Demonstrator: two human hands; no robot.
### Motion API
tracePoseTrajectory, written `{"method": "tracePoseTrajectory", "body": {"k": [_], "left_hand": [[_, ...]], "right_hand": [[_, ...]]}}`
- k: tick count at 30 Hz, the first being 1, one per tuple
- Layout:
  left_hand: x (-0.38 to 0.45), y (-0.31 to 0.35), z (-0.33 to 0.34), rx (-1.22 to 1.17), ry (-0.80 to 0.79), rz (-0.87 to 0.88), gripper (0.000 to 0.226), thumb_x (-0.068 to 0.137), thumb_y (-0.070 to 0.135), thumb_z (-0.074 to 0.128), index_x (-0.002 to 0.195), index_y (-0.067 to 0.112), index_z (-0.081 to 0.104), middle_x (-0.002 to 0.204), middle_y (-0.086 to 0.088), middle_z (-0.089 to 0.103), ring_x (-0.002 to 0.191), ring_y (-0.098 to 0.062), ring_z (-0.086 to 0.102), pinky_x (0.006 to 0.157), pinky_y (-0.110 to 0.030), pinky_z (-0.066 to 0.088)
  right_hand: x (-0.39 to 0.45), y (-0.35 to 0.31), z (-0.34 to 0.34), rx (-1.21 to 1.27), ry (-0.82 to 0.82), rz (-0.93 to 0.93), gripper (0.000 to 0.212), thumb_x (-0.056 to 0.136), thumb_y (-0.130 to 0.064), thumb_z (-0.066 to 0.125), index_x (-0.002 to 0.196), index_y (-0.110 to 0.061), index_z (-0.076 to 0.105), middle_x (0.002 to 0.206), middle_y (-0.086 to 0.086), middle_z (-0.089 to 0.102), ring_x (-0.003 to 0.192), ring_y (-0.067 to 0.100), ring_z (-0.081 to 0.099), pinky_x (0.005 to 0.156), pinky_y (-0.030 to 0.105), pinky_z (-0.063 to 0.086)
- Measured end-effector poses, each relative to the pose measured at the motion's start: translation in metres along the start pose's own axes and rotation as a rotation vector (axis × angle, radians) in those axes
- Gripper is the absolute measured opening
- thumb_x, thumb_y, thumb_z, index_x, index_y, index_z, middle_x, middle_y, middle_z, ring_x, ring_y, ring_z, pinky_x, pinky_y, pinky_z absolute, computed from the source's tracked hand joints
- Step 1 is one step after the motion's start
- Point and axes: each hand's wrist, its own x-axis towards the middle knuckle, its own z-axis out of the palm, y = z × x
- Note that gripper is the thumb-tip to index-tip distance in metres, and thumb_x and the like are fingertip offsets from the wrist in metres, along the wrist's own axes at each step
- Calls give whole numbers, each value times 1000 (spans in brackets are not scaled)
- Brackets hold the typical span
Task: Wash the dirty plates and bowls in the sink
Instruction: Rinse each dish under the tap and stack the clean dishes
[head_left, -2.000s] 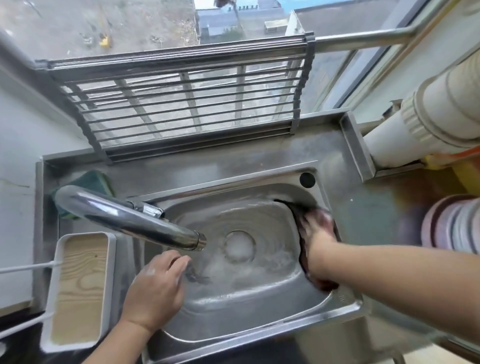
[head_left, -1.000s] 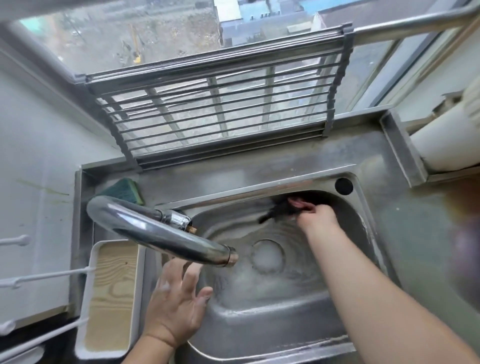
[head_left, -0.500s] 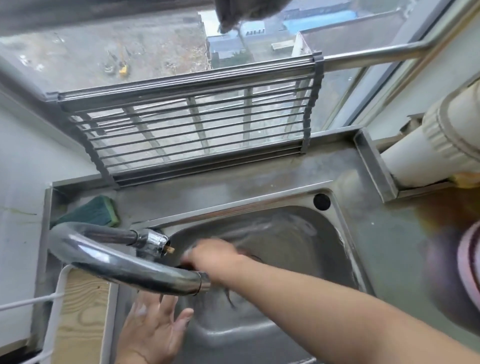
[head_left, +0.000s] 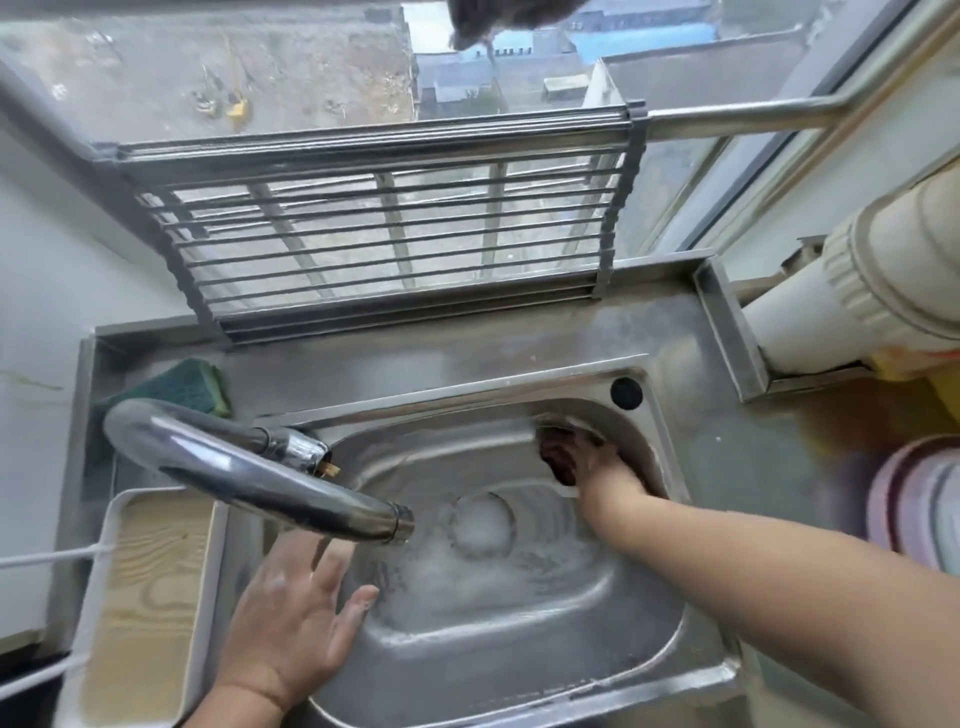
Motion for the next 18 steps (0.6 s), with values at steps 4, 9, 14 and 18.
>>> {"method": "tracePoseTrajectory", "body": {"k": [4, 9, 14, 18], "left_hand": [[-2, 1, 0, -20, 52, 5, 63, 103, 64, 23, 124, 16, 57, 116, -12, 53, 96, -33, 52, 78, -49, 56], [-2, -4, 4, -16, 63, 9, 62, 102, 64, 26, 125, 15, 55, 113, -13, 54, 92, -35, 53, 79, -52, 57], [-3, -4, 4, -27, 25, -5, 61, 101, 65, 26, 125, 16, 55, 116, -12, 56, 95, -34, 55, 81, -50, 55], [-3, -5, 6, -37, 12, -9, 56, 101, 61, 33, 125, 15, 55, 118, -14, 57, 99, -35, 56, 86, -50, 54]], "right_hand": [[-28, -54, 3, 238, -332, 84, 56, 106, -16, 39, 161, -5, 34, 168, 19, 29, 151, 43, 31, 115, 46, 34], [-73, -89, -27, 577, -484, -143, 44, 97, -24, 58, 137, -5, 62, 142, 18, 61, 128, 41, 61, 103, 52, 54], [-83, -88, -72, 1162, -498, -206, 19, 84, -33, 65, 94, -18, 72, 87, 7, 69, 81, 28, 67, 61, 25, 50], [-65, -41, -90, 1359, -912, -236, 21, 88, -15, 54, 102, -11, 70, 102, 18, 74, 84, 32, 69, 78, 51, 59]]}}
